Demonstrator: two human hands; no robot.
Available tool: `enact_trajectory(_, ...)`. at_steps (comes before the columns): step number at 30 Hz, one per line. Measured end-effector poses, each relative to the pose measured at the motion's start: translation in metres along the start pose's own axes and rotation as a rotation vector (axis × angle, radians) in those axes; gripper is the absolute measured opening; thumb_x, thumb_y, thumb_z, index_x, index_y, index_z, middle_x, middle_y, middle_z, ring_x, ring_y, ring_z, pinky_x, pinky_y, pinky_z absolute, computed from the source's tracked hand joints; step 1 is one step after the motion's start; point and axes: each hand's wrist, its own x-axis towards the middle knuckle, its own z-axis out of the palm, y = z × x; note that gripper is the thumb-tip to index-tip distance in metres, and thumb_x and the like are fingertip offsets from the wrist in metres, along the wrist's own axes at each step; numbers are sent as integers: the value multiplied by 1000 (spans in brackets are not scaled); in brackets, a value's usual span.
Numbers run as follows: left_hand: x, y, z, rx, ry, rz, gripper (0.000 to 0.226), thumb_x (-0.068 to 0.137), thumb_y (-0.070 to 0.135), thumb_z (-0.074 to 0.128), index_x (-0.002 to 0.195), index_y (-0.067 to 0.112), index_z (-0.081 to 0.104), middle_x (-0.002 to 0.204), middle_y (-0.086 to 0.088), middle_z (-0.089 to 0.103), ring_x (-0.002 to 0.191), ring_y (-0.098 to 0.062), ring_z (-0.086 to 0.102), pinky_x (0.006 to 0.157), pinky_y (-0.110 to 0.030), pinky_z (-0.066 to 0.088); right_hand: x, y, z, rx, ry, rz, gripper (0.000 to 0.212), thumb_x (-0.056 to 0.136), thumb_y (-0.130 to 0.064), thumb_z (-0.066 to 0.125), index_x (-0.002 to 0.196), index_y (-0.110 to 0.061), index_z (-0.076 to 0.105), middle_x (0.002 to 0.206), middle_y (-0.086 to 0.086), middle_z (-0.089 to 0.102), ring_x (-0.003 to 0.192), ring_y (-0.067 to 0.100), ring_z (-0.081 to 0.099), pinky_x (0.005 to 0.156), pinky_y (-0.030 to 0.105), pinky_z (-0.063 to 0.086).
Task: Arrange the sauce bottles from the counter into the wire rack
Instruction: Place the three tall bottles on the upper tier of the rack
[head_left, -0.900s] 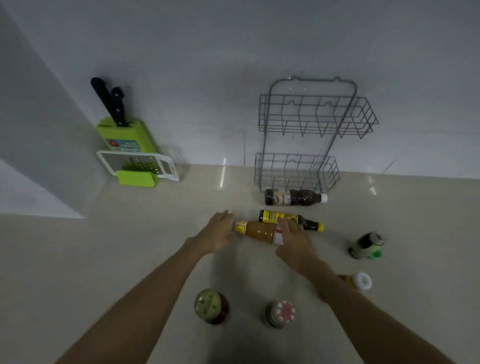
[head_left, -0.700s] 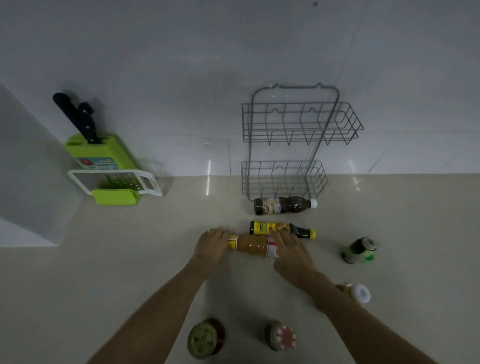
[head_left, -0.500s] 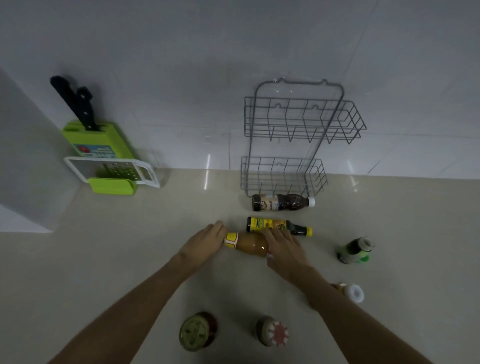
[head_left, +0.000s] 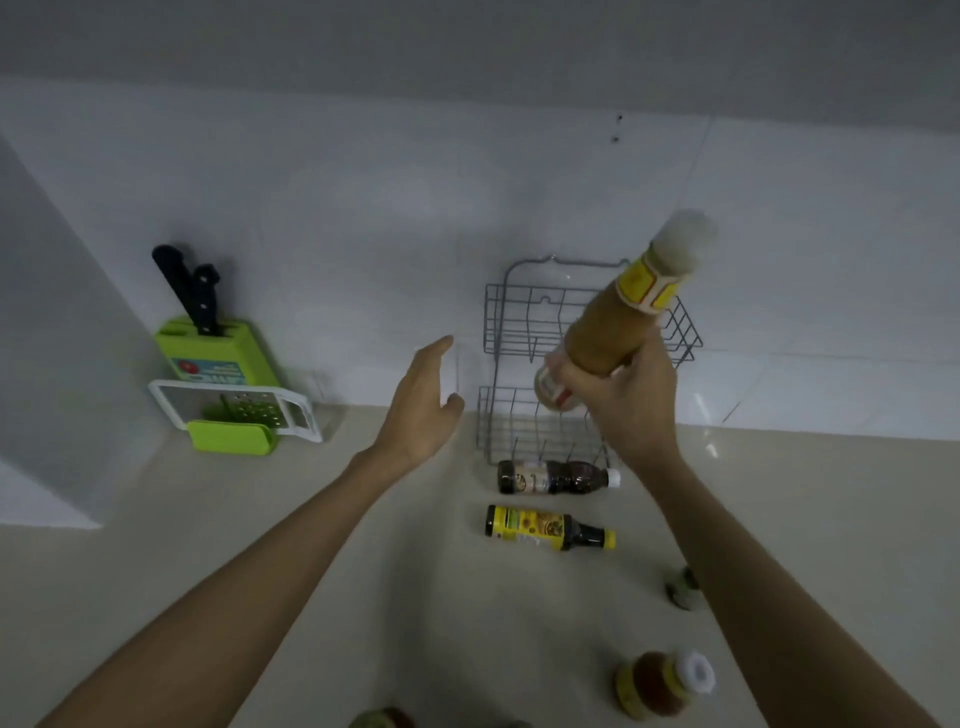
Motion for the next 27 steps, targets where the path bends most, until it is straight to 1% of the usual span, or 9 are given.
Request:
enact_trajectory(2, 15, 14, 3, -57, -102, -58, 73, 91, 5, 57, 152, 10, 16, 160, -6, 21, 147, -19, 21, 113, -20, 12, 40, -14, 4, 18, 69, -27, 63, 61, -47, 83, 107, -16, 54, 101, 4, 65, 88, 16, 65, 74, 29, 55)
enact_trajectory(4, 27, 25, 7, -125, -150, -130, 76, 93, 9, 56, 153, 13, 11, 162, -3, 15, 148, -17, 16, 113, -20, 11, 71, -20, 14, 18, 76, -21, 62, 58, -46, 85, 102, -16, 55, 101, 6, 67, 88, 18, 66, 76, 31, 57)
enact_trajectory(7, 36, 35, 14, -182, -210, -161, 78, 93, 11, 55, 154, 17, 7, 161, 0, 17, 147, -17, 19, 105, -15, 14, 96, -18, 30, -30, 7, 5, 59, 60, -35, 88, 106, -19, 56, 104, 7, 68, 91, 20, 64, 77, 27, 51)
enact_trajectory(10, 39, 37, 20, -194, -207, -182, 79, 93, 11, 56, 154, 17, 6, 161, -1, 19, 145, -19, 24, 102, -16, 17, 106, -5, 45, -146, -83, 37, 66, 58, -37, 88, 113, -18, 57, 107, 5, 68, 95, 21, 64, 78, 30, 51)
enact_trajectory(15, 38, 35, 22, -197, -198, -183, 82, 91, 8, 58, 154, 19, 7, 161, 0, 19, 146, -19, 24, 101, -16, 19, 108, 6, 57, -305, -83, 25, 75, 53, -55, 84, 113, -22, 53, 105, 3, 64, 93, 21, 63, 79, 39, 55)
enact_trajectory(19, 35, 35, 22, -217, -192, -181, 82, 90, 3, 57, 154, 18, 8, 160, 0, 23, 145, -18, 26, 101, -14, 20, 111, 1, 57, -359, -157, 45, 80, 62, -72, 70, 114, -16, 47, 105, 7, 59, 92, 24, 61, 80, 41, 53)
enact_trajectory(21, 36, 35, 22, -210, -196, -185, 82, 90, 3, 57, 154, 18, 8, 161, -1, 21, 146, -19, 24, 102, -16, 19, 115, -5, 50, -291, -255, 78, 72, 71, -68, 65, 114, -14, 46, 105, 7, 60, 95, 27, 62, 82, 42, 53)
enact_trajectory(24, 36, 35, 23, -210, -201, -198, 84, 89, 4, 58, 154, 18, 6, 161, -2, 20, 146, -21, 24, 103, -18, 20, 119, -8, 37, -132, -455, 154, 63, 80, -49, 70, 123, -13, 40, 112, 8, 59, 102, 28, 61, 84, 40, 52)
enact_trajectory(27, 35, 37, 23, -203, -204, -204, 86, 89, 5, 60, 153, 19, 5, 161, -2, 20, 146, -21, 25, 102, -18, 21, 111, -9, 43, -215, -377, 61, 68, 76, -55, 71, 124, -16, 42, 105, 4, 62, 92, 23, 61, 83, 38, 53)
